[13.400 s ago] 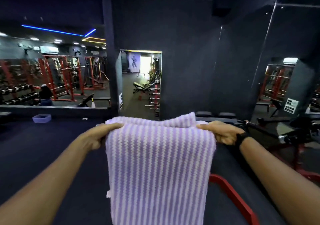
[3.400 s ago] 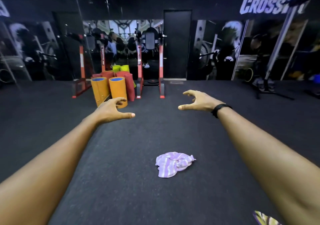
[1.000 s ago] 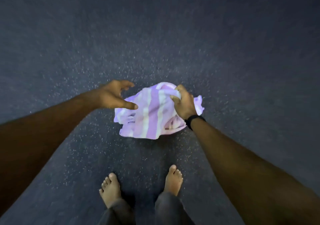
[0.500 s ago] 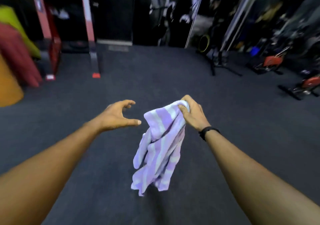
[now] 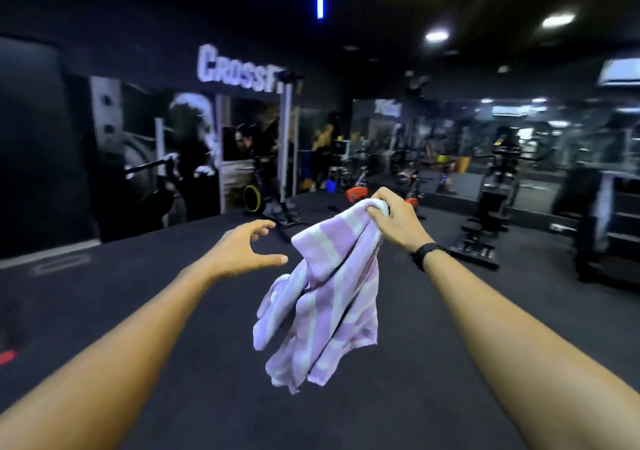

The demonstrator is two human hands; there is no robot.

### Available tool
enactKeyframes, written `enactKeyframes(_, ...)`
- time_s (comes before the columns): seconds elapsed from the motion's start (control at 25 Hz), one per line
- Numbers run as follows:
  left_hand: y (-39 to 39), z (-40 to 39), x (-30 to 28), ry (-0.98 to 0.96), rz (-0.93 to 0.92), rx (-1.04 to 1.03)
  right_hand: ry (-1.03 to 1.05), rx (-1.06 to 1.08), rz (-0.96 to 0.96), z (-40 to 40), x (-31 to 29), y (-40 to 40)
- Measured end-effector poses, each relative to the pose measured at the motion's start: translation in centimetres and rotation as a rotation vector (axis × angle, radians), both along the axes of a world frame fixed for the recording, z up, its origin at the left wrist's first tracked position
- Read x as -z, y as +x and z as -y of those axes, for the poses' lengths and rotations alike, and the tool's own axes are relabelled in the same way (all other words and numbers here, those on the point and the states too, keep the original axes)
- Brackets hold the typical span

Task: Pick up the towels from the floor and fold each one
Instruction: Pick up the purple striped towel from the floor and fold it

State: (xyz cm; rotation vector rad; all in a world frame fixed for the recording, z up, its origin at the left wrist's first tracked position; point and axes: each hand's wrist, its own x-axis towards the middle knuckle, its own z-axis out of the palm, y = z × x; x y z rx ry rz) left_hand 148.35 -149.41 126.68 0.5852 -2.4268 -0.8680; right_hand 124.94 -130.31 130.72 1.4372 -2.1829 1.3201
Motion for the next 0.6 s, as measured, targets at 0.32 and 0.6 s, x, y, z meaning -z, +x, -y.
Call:
enactKeyframes(0.32,-9.4,-12.9,-4.4,-0.087,-0.006,0.486,0.033,0.551,0.002,-24.1,-1.2,1.7)
enactKeyframes(0.6,-15.7,-36.2,-4.5,-0.106,-0.029,0.946,0.17,1.0,0.082,-49.8,-0.7,9.7)
